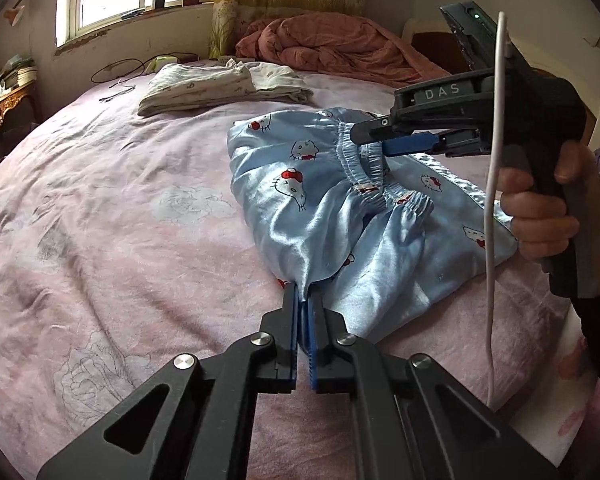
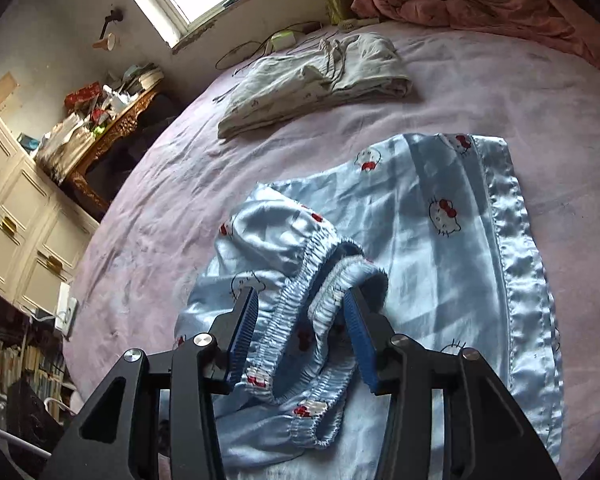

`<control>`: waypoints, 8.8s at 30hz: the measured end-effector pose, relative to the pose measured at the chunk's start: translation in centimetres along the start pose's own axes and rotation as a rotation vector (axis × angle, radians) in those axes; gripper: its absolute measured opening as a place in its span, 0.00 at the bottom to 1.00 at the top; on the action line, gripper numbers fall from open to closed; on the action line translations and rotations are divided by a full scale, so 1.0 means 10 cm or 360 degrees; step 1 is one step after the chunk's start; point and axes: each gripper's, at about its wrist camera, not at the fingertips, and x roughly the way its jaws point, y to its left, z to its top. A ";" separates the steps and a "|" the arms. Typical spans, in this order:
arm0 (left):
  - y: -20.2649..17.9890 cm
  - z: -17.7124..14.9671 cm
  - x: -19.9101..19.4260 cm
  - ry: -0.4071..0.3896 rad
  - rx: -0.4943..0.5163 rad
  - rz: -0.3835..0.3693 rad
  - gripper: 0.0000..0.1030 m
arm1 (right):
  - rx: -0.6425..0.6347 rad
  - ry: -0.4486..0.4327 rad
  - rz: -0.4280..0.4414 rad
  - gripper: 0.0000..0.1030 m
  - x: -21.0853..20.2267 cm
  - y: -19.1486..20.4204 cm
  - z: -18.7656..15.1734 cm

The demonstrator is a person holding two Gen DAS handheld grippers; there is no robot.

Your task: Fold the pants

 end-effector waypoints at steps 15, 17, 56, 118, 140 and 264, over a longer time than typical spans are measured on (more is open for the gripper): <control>0.02 0.16 -0.06 -0.0061 0.0022 0.0036 0.36 | -0.0067 -0.0057 0.0015 0.42 -0.31 0.01 -0.20; -0.02 0.20 -0.08 -0.0083 0.0020 -0.0012 0.39 | -0.0037 -0.0147 -0.0056 0.42 -0.45 -0.08 -0.27; -0.25 0.48 0.19 -0.0150 -0.0178 -0.0013 0.48 | 0.0729 -0.0333 0.0000 0.16 -0.89 -1.30 -1.24; -0.14 0.31 -0.04 -0.0159 0.0011 -0.0018 0.04 | 0.0544 -0.0048 0.0394 0.56 -0.22 -0.18 -0.40; -0.12 0.24 -0.15 -0.0150 -0.0020 -0.0103 0.04 | 0.1101 -0.0029 0.0227 0.60 0.31 -1.34 0.10; 0.35 1.28 0.82 0.0089 -0.0121 0.0018 0.14 | -0.0111 0.0100 0.0031 0.10 0.41 0.15 0.20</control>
